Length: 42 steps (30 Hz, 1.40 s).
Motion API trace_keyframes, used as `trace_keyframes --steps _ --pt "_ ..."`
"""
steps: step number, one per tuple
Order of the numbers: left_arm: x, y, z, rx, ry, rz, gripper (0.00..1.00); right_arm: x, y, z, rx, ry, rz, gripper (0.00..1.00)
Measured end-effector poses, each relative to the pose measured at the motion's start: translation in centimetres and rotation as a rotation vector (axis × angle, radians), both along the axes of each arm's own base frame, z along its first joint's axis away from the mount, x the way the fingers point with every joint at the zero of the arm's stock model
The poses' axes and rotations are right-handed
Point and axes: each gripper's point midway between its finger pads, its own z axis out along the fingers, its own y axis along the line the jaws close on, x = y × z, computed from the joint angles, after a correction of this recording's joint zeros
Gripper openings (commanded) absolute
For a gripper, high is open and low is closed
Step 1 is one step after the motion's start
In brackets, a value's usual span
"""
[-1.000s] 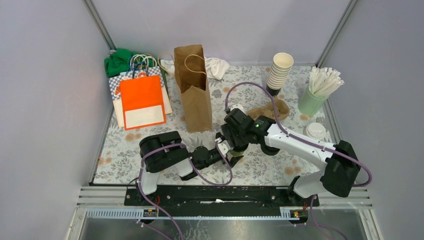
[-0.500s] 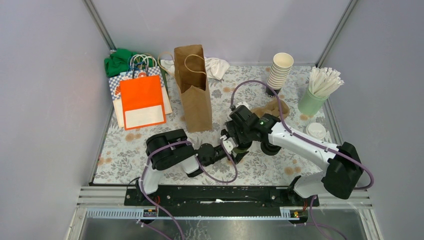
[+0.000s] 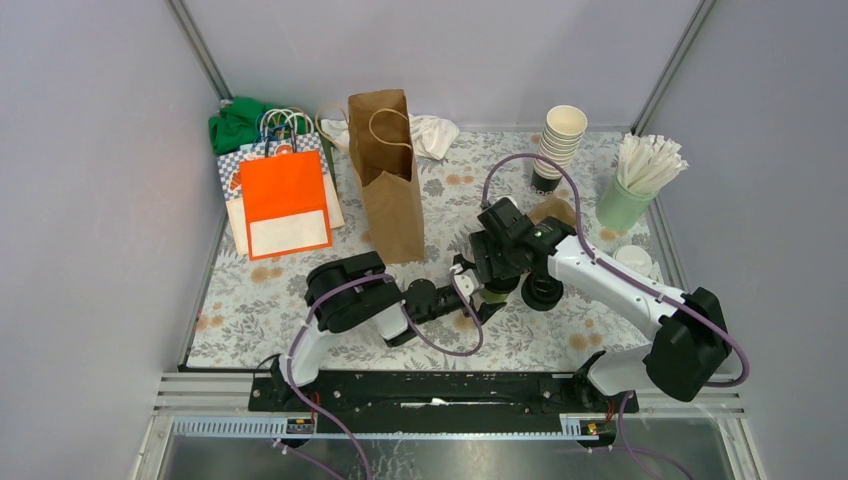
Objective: Pack the takeout coffee
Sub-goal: Close the cup lid on the coffee cup.
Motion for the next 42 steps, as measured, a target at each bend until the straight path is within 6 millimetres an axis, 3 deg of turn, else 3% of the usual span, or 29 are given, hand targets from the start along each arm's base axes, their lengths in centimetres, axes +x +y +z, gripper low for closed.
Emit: trace_keyframes --steps 13,22,30,34,42 --pt "0.5 -2.0 -0.4 -0.023 0.002 -0.056 0.95 -0.1 -2.0 -0.1 -0.040 0.013 -0.040 0.80" --pt "0.3 -2.6 -0.7 -0.030 0.010 -0.089 0.68 0.0 -2.3 -0.3 -0.028 -0.005 -0.048 0.80" --pt "0.3 -2.7 -0.7 -0.030 0.006 -0.096 0.67 0.0 -2.3 -0.5 -0.013 -0.022 -0.051 0.87" --pt "0.3 -2.7 -0.7 -0.031 0.008 -0.099 0.67 0.0 -2.4 -0.1 -0.007 -0.023 -0.054 0.99" --pt "0.2 -2.7 -0.7 -0.030 0.004 -0.105 0.68 -0.2 -3.3 0.4 -0.044 -0.007 -0.088 1.00"
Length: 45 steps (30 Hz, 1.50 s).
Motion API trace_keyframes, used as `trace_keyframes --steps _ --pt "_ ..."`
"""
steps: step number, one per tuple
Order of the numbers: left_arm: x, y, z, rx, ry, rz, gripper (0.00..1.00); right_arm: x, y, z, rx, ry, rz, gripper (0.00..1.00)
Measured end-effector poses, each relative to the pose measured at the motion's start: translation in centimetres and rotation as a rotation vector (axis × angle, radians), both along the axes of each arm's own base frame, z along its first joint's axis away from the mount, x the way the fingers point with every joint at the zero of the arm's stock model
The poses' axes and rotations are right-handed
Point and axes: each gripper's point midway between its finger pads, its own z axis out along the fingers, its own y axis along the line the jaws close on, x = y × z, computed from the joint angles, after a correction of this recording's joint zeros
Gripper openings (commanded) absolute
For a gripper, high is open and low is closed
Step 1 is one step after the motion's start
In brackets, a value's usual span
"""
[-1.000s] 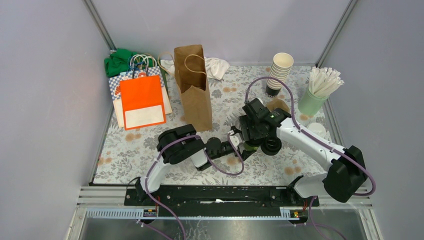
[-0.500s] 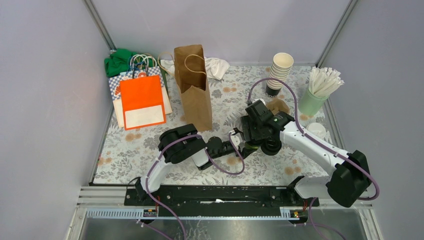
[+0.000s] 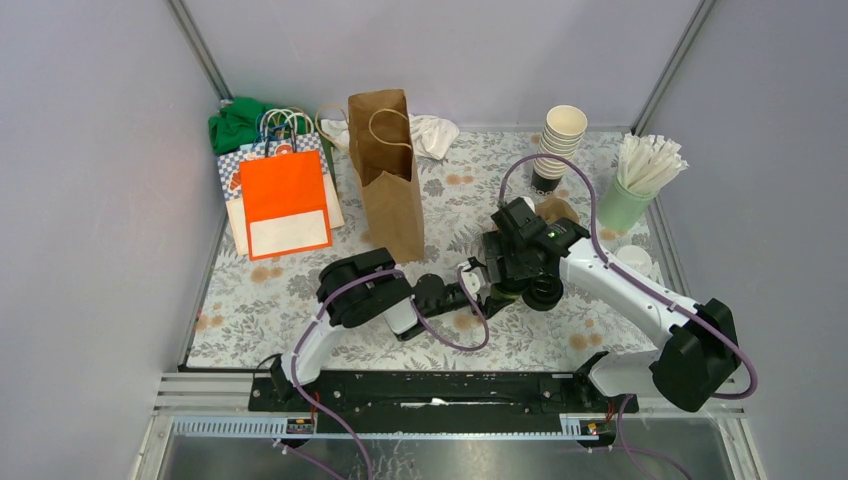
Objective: Pack the takeout coffee
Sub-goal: Close the cup lid on the coffee cup.
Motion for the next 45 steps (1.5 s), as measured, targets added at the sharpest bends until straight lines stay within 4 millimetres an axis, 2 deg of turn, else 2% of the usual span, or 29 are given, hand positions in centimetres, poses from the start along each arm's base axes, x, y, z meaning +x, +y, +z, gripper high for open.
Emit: trace_keyframes --steps 3,9,14,17,22,27,31,33,35,37,38,39,45 --pt "-0.3 -0.2 0.1 0.000 -0.004 -0.007 0.72 -0.4 -0.3 0.2 -0.015 0.018 0.000 1.00" --pt "-0.6 -0.3 0.1 0.001 -0.012 -0.010 0.73 -0.9 -0.6 1.3 -0.018 0.034 0.000 1.00" --pt "-0.4 -0.2 0.1 0.002 -0.009 0.005 0.75 -0.7 1.0 3.0 0.067 0.022 0.023 1.00" --pt "-0.4 -0.1 -0.1 0.006 -0.005 0.009 0.86 -0.7 1.4 3.2 0.096 0.022 0.025 0.99" --pt "-0.4 0.7 -1.4 0.047 0.008 0.032 0.98 -0.7 1.8 3.6 0.132 0.025 -0.014 0.91" --pt "-0.3 1.2 -1.9 0.061 0.014 0.050 0.99 -0.6 1.2 5.1 0.170 -0.017 -0.114 0.66" --pt "-0.3 1.3 -1.9 0.063 0.015 0.053 0.99 -0.4 0.2 6.6 0.229 -0.060 -0.198 0.61" --pt "-0.3 1.3 -1.9 0.063 0.015 0.053 0.99 -0.3 -0.2 6.5 0.241 -0.059 -0.233 0.65" --pt "-0.3 1.3 -1.9 0.063 0.015 0.052 0.99 -0.4 -0.5 5.9 0.241 -0.041 -0.264 0.78" --pt "-0.3 1.2 -1.9 0.061 0.014 0.052 0.99 -0.7 -0.6 5.0 0.242 -0.010 -0.292 0.82" --pt "-0.2 1.1 -1.8 0.059 0.012 0.052 0.99 -0.8 -0.8 4.5 0.242 0.004 -0.306 0.93" --pt "-0.2 1.0 -1.7 0.056 0.010 0.053 0.99 -0.9 -0.9 4.2 0.241 0.014 -0.321 0.98" --pt "0.3 0.6 -1.1 0.045 -0.005 0.060 0.99 -1.2 -1.8 2.8 0.238 0.087 -0.508 1.00"
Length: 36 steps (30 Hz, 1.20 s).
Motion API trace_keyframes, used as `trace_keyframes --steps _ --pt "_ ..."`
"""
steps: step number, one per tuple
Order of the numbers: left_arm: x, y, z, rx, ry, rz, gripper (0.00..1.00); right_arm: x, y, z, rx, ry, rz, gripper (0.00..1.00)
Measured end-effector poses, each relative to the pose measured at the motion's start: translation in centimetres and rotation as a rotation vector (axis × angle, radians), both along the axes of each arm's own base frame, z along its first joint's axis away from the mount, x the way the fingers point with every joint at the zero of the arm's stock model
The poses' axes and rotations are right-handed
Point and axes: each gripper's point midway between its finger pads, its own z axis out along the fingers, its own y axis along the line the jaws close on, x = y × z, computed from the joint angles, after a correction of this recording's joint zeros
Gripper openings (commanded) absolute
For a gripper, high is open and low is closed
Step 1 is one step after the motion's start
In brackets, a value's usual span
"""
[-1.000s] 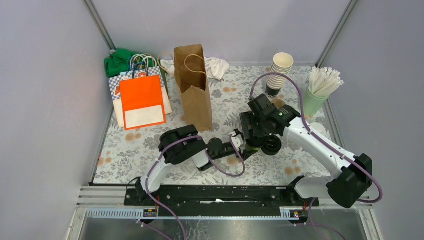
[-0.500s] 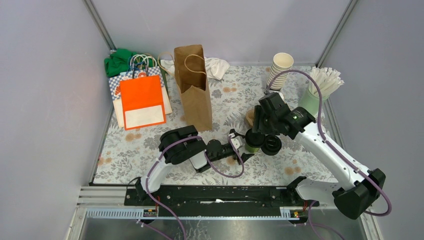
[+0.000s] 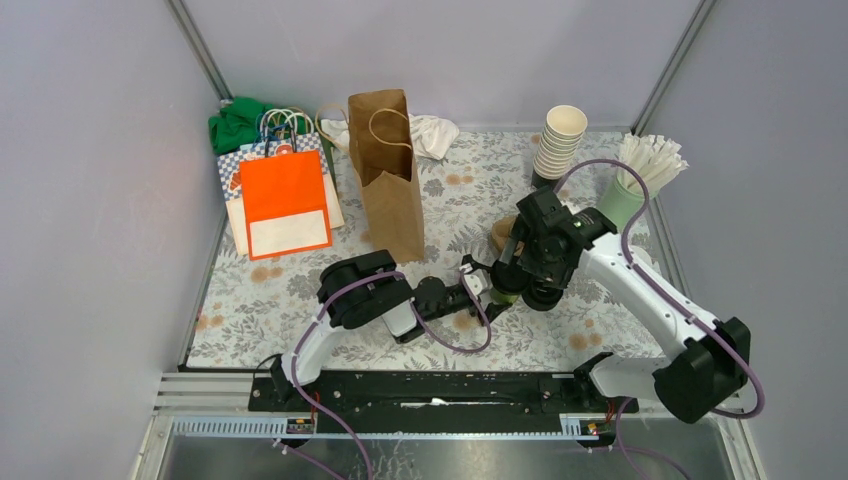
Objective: Pack the takeout coffee
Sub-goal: Close the cup lid on the coffee cup.
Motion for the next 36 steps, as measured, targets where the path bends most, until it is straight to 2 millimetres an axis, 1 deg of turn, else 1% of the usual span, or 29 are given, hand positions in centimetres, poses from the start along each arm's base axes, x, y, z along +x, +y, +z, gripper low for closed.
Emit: trace_keyframes --steps 3,5,10,14,19,23,26,30,36 --pt "0.2 0.1 -0.1 0.003 0.002 0.014 0.98 0.0 0.3 -0.6 0.007 0.057 -0.096 0.99" --pt "0.3 0.1 -0.2 0.007 0.004 0.030 0.98 0.2 0.5 -0.6 0.024 0.068 -0.151 1.00" --pt "0.7 0.0 -0.3 0.021 -0.005 0.067 0.98 0.4 0.9 0.1 0.071 0.073 -0.281 1.00" --pt "0.9 0.0 -0.5 0.030 -0.003 0.098 0.98 0.8 1.0 0.7 0.096 0.065 -0.350 1.00" --pt "1.2 -0.8 0.2 0.015 -0.011 0.157 0.99 1.5 1.4 0.9 0.085 0.079 -0.372 1.00" --pt "0.8 -1.8 1.0 -0.006 -0.018 0.178 0.99 2.1 1.7 -0.2 0.050 0.113 -0.365 1.00" --pt "0.6 -1.9 1.0 -0.006 -0.018 0.182 0.99 2.1 1.6 -0.9 0.026 0.129 -0.352 1.00" --pt "0.9 -1.7 1.0 -0.005 -0.018 0.201 0.99 2.3 1.6 -1.1 0.016 0.128 -0.336 0.99" --pt "1.1 -1.5 0.9 -0.004 -0.013 0.208 0.99 2.6 1.7 -1.7 0.002 0.136 -0.320 0.88"
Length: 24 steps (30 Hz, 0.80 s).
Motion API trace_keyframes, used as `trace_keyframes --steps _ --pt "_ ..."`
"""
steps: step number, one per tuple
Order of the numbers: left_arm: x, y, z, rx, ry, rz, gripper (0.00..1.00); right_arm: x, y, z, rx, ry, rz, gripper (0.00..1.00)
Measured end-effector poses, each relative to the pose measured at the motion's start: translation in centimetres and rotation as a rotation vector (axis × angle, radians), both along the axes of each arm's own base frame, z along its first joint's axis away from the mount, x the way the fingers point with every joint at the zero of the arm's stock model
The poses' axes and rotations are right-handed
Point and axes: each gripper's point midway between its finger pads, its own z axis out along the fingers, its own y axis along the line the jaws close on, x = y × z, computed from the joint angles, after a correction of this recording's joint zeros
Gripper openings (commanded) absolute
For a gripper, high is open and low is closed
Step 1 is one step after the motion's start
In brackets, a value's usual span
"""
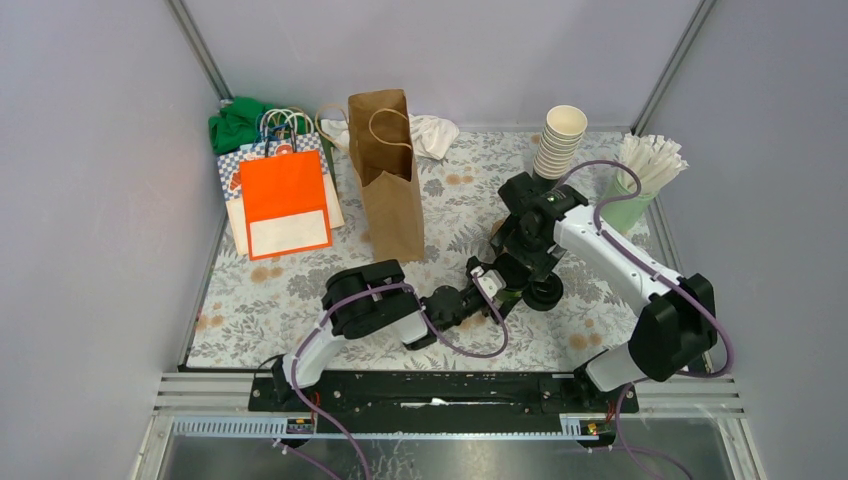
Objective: Pack the takeout coffee
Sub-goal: Close the cup lid on the coffee cup.
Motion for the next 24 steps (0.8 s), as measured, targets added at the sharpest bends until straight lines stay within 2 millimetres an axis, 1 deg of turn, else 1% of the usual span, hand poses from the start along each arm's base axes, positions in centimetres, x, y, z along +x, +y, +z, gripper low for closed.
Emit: trace_keyframes --steps 2,6,11,19,24 --pt "-0.1 0.2 -0.2 0.002 0.007 -0.008 0.99 0.1 0.0 -0.1 -0.001 0.001 0.001 0.87" --pt "0.4 0.7 -0.5 0.003 0.021 -0.009 0.99 0.0 0.0 -0.5 -0.005 0.006 0.000 0.89" --pt "0.5 0.8 -0.6 -0.002 0.032 -0.024 0.99 0.1 0.0 -1.0 -0.006 0.010 0.000 0.90" --pt "0.3 0.6 -0.5 -0.005 0.037 -0.046 0.98 0.0 0.0 -1.4 -0.007 0.011 0.000 0.85" --pt "0.2 0.6 -0.5 -0.006 0.038 -0.050 0.98 0.0 0.0 -1.5 -0.005 0.011 0.000 0.85"
